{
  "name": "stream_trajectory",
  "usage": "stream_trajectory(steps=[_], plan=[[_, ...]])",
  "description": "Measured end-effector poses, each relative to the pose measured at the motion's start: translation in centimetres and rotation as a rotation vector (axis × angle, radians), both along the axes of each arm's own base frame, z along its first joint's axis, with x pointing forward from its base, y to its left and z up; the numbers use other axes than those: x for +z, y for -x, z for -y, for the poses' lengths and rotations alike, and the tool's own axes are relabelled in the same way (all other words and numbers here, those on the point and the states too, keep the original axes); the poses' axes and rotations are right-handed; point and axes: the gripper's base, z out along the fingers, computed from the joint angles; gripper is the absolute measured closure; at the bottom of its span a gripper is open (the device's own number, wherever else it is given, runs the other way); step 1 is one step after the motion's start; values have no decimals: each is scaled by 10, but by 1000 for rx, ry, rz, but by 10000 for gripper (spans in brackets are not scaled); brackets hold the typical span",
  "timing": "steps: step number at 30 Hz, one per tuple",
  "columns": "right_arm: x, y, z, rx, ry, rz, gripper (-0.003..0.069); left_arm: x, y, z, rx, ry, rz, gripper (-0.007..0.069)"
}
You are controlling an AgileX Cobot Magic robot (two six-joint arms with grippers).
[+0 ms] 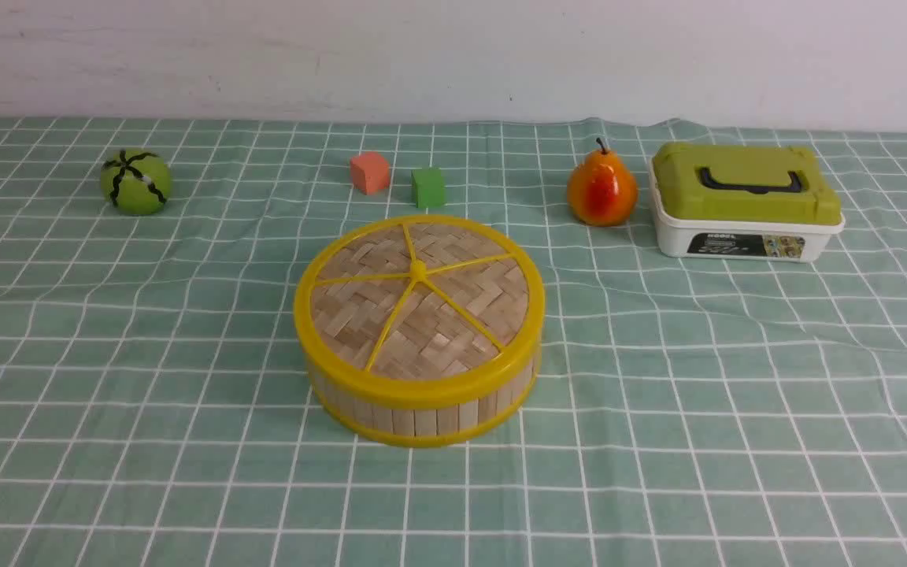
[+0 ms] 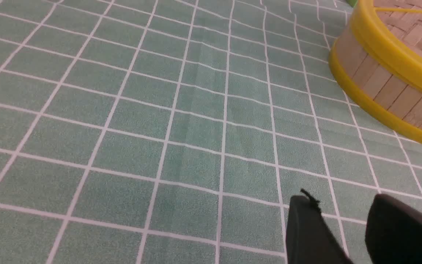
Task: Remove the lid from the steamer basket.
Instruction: Use the left arm to lift the lid of the steamer
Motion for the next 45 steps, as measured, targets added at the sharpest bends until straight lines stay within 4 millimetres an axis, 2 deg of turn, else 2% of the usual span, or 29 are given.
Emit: stream_trajectory(steps=[38,39,40,41,43,44,45], plan=[[0,0,0,0,0,0,417,1,-1,-1,5,-34,18,386],[0,0,0,0,0,0,417,3,-1,1,23,98,23,386],[0,0,0,0,0,0,417,3,-1,1,23,99,24,386],[0,0,0,0,0,0,417,4,-1,4,47,322,13,386],[0,0,0,0,0,0,417,5,0,10,84,661,-24,386],[0,0,0,0,0,0,417,6,0,12,94,760,-35,386],[0,0,0,0,0,0,417,8,0,15,114,966,-60,386]])
